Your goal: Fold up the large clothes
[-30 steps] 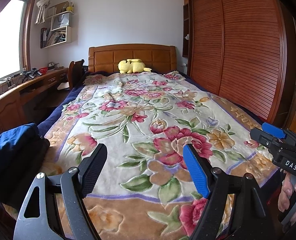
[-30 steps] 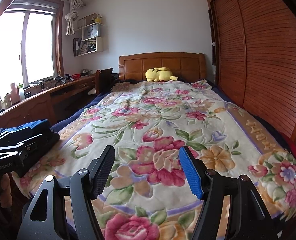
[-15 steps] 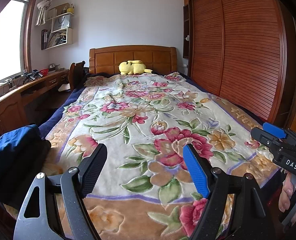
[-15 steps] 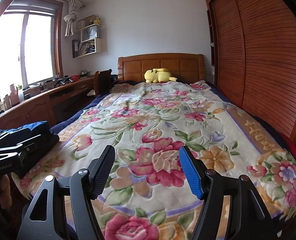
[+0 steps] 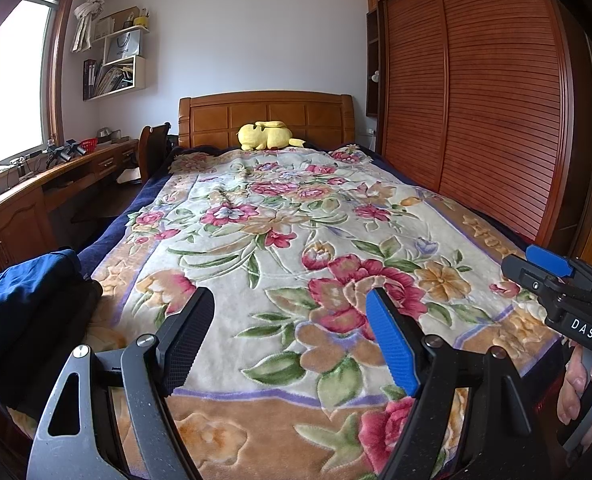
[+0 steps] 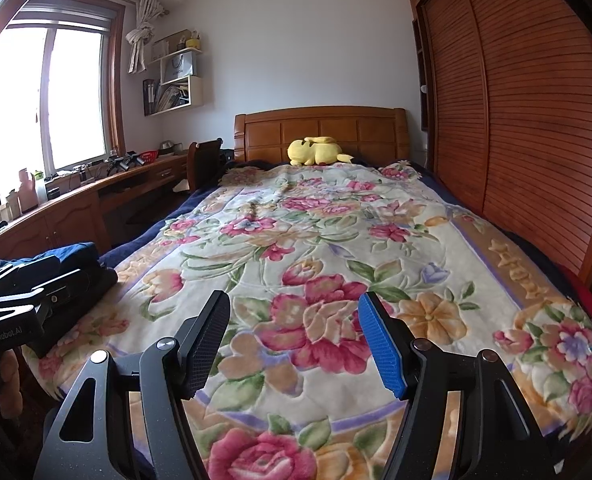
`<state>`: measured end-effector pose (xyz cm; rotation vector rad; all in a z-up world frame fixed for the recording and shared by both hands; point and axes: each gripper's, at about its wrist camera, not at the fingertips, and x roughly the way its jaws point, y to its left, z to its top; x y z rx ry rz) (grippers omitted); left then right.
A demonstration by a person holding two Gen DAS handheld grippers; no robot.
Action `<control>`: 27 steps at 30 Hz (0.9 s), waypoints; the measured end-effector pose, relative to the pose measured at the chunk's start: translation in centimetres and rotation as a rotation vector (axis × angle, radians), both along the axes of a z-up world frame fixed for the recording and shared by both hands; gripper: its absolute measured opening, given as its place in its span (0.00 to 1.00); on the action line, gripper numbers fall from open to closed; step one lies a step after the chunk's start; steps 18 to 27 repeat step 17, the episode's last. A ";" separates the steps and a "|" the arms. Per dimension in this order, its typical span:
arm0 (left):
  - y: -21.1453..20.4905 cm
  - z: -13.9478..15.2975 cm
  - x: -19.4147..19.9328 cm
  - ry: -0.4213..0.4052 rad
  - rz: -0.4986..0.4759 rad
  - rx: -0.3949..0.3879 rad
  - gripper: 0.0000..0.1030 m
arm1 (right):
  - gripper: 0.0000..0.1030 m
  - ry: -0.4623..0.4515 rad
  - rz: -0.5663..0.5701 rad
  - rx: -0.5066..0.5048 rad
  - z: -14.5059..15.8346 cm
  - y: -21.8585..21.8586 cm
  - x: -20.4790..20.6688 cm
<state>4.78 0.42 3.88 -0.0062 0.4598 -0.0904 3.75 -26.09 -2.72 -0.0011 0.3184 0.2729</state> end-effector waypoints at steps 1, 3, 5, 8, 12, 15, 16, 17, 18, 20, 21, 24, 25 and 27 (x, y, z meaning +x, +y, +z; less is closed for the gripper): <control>0.0 0.0 0.0 0.000 0.000 -0.001 0.77 | 0.66 -0.001 -0.001 0.000 0.0 0.0 0.0; 0.0 0.0 0.0 0.000 0.000 -0.001 0.77 | 0.66 -0.002 -0.003 0.001 0.0 0.1 -0.1; 0.0 0.0 0.0 -0.001 0.001 -0.001 0.77 | 0.66 -0.002 -0.002 0.000 0.0 0.1 -0.1; -0.1 -0.1 0.0 0.000 0.001 -0.001 0.77 | 0.66 -0.002 -0.003 0.001 0.0 0.1 0.0; 0.0 -0.1 0.0 0.000 0.000 -0.001 0.77 | 0.66 -0.003 -0.005 0.001 0.0 0.2 0.0; 0.0 -0.1 0.0 0.000 0.000 -0.003 0.77 | 0.67 -0.004 -0.005 0.000 0.0 0.2 -0.1; 0.0 -0.1 0.0 0.000 0.000 -0.002 0.77 | 0.66 -0.004 -0.004 0.000 0.0 0.1 0.0; 0.0 -0.1 0.0 0.000 0.001 -0.002 0.77 | 0.66 -0.004 -0.004 0.000 0.0 0.1 0.0; 0.0 -0.1 0.0 0.000 0.001 -0.002 0.77 | 0.66 -0.004 -0.004 0.000 0.0 0.1 0.0; 0.0 -0.1 0.0 0.000 0.001 -0.002 0.77 | 0.66 -0.004 -0.004 0.000 0.0 0.1 0.0; 0.0 -0.1 0.0 0.000 0.001 -0.002 0.77 | 0.66 -0.004 -0.004 0.000 0.0 0.1 0.0; 0.0 -0.1 0.0 0.000 0.001 -0.002 0.77 | 0.66 -0.004 -0.004 0.000 0.0 0.1 0.0; 0.0 -0.1 0.0 0.000 0.001 -0.002 0.77 | 0.66 -0.004 -0.004 0.000 0.0 0.1 0.0; 0.0 -0.1 0.0 0.000 0.001 -0.002 0.77 | 0.66 -0.004 -0.004 0.000 0.0 0.1 0.0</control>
